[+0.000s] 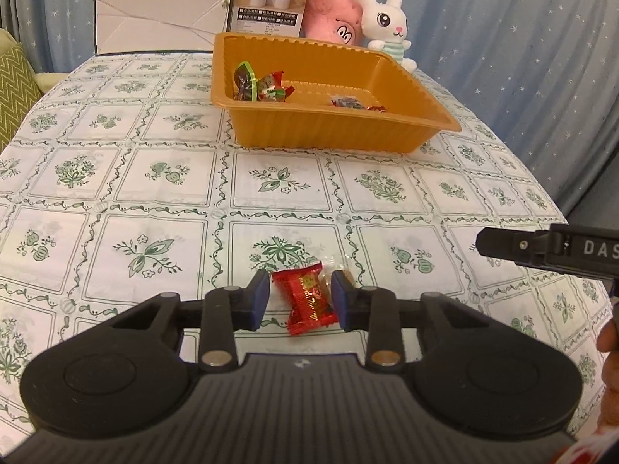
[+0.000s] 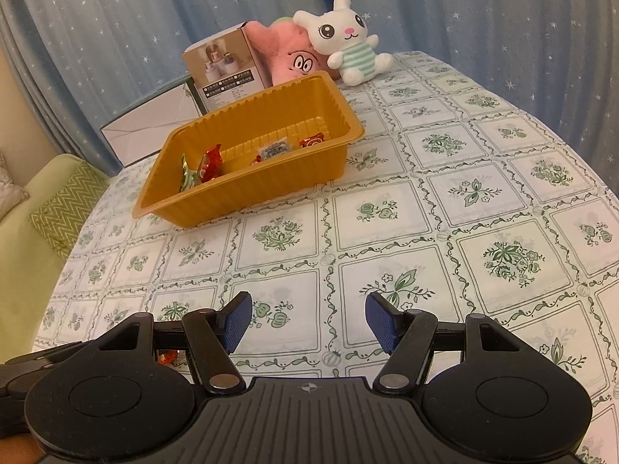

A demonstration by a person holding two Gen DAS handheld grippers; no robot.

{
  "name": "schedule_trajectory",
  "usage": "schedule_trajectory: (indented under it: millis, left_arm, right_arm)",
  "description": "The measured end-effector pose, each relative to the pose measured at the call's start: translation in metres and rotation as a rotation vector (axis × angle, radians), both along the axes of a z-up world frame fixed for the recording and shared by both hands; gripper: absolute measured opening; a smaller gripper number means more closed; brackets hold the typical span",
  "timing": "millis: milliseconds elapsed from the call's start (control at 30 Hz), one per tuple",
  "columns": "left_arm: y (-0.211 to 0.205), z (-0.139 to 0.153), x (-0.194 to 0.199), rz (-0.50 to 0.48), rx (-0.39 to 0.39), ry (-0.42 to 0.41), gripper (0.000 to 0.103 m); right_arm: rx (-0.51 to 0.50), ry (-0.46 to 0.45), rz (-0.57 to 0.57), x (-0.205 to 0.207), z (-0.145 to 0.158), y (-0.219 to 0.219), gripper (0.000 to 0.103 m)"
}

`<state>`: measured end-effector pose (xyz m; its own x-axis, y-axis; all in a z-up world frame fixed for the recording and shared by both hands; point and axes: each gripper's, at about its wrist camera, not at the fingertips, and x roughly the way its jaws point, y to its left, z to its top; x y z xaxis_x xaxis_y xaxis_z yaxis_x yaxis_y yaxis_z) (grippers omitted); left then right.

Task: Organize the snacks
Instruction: 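Grasp the red square packet with the left tool while the right tool reaches for the clear candy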

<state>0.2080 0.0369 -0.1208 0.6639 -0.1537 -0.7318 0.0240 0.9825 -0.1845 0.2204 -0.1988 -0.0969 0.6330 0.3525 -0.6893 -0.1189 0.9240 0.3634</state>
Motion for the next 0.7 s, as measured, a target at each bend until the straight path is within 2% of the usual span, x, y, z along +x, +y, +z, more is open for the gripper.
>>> schedule_trajectory:
  millis: [167,233,500,700]
  left_arm:
    - [-0.002,-0.005,0.001,-0.008,0.014,-0.001,0.028]
    - [-0.003,-0.004,0.000,-0.015,0.028,-0.002,0.020]
    - [0.001,-0.003,-0.005,-0.018,0.046,0.009,0.018]
    - [0.002,-0.003,-0.006,0.000,0.149,0.008,0.018]
  right_arm:
    - [-0.003,0.005,0.005,0.001,-0.001,0.003,0.065]
    - [-0.005,0.004,0.011,0.001,-0.001,0.005,0.065]
    - [-0.012,0.002,0.027,0.000,-0.002,0.010,0.065]
    - [-0.018,-0.004,0.118,-0.002,-0.006,0.027,0.065]
